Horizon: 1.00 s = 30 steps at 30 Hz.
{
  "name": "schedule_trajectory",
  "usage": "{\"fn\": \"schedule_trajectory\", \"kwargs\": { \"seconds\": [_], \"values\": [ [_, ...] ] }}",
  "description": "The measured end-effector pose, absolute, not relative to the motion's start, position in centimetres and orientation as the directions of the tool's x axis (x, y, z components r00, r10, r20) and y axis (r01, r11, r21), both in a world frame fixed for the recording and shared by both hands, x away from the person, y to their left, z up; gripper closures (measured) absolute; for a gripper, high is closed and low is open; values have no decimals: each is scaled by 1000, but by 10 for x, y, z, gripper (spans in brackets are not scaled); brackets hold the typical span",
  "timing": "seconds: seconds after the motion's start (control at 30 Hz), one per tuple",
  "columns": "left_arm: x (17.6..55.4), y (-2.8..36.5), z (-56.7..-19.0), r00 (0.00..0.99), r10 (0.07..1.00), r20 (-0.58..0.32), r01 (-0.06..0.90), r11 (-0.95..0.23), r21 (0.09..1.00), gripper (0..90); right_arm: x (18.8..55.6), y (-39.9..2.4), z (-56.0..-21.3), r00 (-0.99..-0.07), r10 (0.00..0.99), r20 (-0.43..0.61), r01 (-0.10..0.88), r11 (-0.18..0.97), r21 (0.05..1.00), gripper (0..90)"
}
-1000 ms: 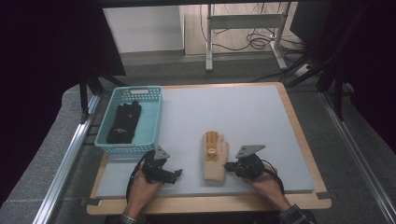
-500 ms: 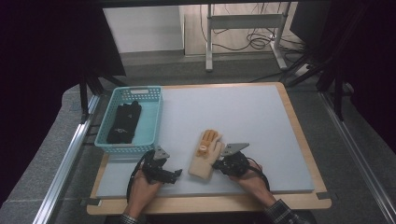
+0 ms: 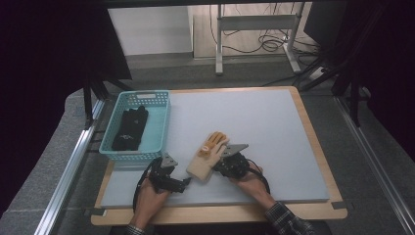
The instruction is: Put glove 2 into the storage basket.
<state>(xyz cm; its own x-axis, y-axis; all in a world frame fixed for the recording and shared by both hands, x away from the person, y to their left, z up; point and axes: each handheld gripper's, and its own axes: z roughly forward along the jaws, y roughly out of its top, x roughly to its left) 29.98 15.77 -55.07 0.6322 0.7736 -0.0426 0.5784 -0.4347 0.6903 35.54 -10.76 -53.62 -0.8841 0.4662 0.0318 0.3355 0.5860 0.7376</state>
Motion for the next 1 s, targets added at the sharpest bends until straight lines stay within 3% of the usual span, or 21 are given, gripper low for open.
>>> {"fn": "schedule_trajectory", "kwargs": {
  "seconds": [0.53, 1.0],
  "values": [
    [300, 157, -551, 630, 775, -43, 578, -432, 692, 14, 355, -133, -519, -867, 499, 11, 337, 568, 751, 703],
    [300, 157, -551, 631, 775, -42, 579, -434, 690, 14, 359, -182, -506, -802, 596, -35, 362, 532, 766, 456]
  ]
}}
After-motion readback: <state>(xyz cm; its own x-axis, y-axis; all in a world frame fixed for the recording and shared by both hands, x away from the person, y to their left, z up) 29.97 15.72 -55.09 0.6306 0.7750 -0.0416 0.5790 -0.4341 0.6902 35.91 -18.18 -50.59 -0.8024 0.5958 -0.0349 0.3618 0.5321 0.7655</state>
